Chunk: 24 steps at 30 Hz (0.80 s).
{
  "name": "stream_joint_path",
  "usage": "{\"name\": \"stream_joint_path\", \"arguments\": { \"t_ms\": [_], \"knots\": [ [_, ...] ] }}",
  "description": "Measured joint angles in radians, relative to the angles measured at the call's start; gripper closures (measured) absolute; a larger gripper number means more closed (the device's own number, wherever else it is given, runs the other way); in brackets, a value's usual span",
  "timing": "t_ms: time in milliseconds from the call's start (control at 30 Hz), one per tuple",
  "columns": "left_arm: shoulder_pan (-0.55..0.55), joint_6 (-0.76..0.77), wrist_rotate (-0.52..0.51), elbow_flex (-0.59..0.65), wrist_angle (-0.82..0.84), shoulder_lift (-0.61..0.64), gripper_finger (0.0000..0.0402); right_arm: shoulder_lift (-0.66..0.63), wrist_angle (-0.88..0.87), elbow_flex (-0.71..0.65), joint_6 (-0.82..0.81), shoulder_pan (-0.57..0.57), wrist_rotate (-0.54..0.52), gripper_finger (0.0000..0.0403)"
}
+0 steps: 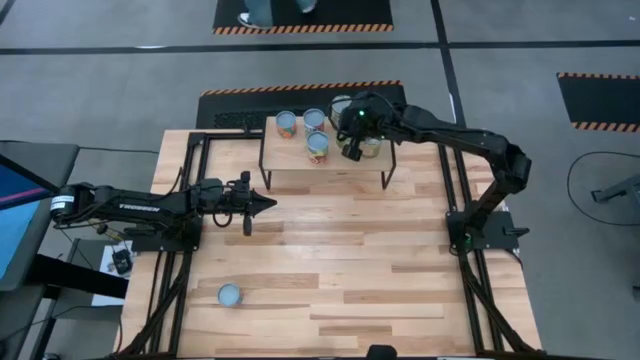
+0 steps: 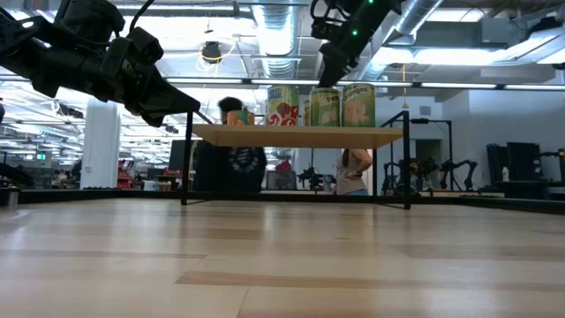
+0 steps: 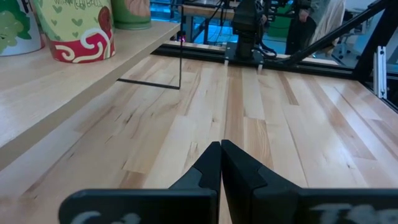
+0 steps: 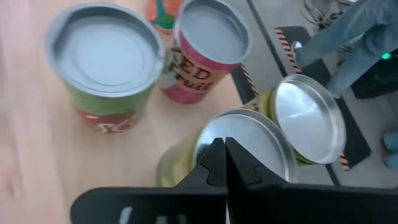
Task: Pick and place cans onto a shelf
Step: Adjust the canned fruits on the shelf
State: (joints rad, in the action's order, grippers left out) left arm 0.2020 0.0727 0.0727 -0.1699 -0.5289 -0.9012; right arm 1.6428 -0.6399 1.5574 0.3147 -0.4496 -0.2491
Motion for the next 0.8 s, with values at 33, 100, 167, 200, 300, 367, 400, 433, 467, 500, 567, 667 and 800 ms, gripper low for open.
{"name": "stream_joint_path", "arguments": {
  "t_ms": [33, 100, 167, 200, 300, 367, 400, 433, 467, 500, 567, 667, 800],
  "knots": [
    [0.000, 0.000, 0.000, 0.000, 0.000, 0.000, 0.0401, 0.000, 0.000, 0.000, 0.000, 0.000, 0.013, 0.0397],
    [0.000, 0.000, 0.000, 0.000, 0.000, 0.000, 0.0401, 0.000, -0.009, 0.000, -0.005, -0.001, 0.046, 0.0397],
    [0.000, 0.000, 0.000, 0.000, 0.000, 0.000, 0.0402, -0.001, -0.012, 0.000, -0.015, -0.002, 0.061, 0.0397],
    [0.000, 0.000, 0.000, 0.000, 0.000, 0.000, 0.0402, -0.001, -0.015, 0.000, -0.018, -0.002, 0.064, 0.0397],
    [0.000, 0.000, 0.000, 0.000, 0.000, 0.000, 0.0401, -0.002, -0.023, 0.000, -0.019, 0.001, 0.065, 0.0397],
    [0.000, 0.000, 0.000, 0.000, 0.000, 0.000, 0.0402, -0.002, -0.027, 0.000, -0.019, 0.001, 0.065, 0.0397],
    [0.000, 0.001, 0.000, 0.000, 0.000, 0.000, 0.0401, -0.002, -0.027, 0.000, -0.019, 0.002, 0.065, 0.0397],
    [0.000, 0.001, 0.000, 0.000, 0.000, 0.000, 0.0401, -0.002, -0.028, 0.000, -0.018, 0.003, 0.066, 0.0397],
    [0.000, 0.001, 0.000, 0.000, 0.000, 0.000, 0.0401, -0.002, -0.029, 0.000, -0.018, 0.004, 0.066, 0.0397],
    [0.000, 0.001, 0.000, 0.000, 0.000, 0.000, 0.0401, -0.002, -0.029, 0.000, -0.018, 0.007, 0.066, 0.0397],
    [0.000, 0.001, 0.000, 0.000, 0.000, 0.000, 0.0401, -0.002, -0.030, 0.000, -0.018, 0.011, 0.067, 0.0397],
    [0.000, 0.001, 0.000, 0.000, 0.000, 0.000, 0.0401, -0.006, -0.033, 0.000, -0.018, 0.011, 0.078, 0.0397],
    [0.000, 0.001, 0.000, 0.000, 0.000, 0.000, 0.0401, -0.006, -0.033, 0.000, -0.018, 0.011, 0.116, 0.0397]
  ]
}}
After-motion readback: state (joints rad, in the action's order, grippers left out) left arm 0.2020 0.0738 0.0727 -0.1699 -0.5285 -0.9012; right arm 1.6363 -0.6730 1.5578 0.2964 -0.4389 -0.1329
